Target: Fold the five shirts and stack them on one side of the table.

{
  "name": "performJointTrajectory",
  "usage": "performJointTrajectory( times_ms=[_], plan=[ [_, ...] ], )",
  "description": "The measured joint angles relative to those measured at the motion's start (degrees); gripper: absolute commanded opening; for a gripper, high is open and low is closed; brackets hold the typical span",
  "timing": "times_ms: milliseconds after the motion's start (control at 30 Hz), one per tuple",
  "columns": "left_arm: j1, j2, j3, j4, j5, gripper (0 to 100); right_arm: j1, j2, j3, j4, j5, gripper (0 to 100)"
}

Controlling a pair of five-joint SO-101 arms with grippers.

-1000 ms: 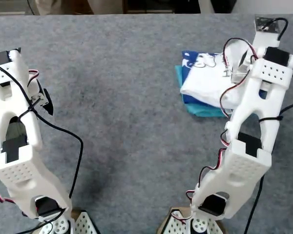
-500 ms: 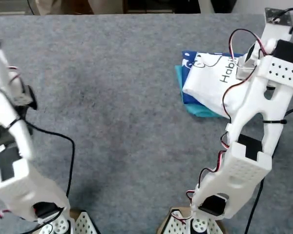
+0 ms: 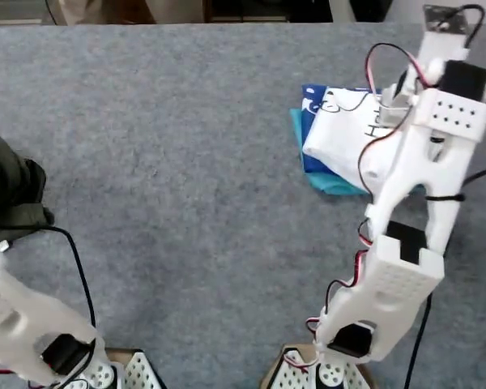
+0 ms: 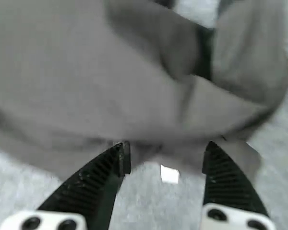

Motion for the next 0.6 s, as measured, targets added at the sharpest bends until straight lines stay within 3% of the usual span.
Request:
performJointTrajectory(
  times_ms=[200, 400, 600],
  plan=[
    [-0.26, 9.67, -8.79, -1.41, 2.64, 1, -3.78, 0.0, -0.26, 2.46, -0.26, 7.7],
    [-0.26, 10.29, -21.45, 1.49, 10.29, 2, -3.69, 0.0, -0.26, 2.64, -0.35, 7.7],
    [3.69, 9.23, -38.86, 19.16, 11.25, 2, -3.69, 0.0, -0.26, 2.73, -0.44, 7.7]
  ],
)
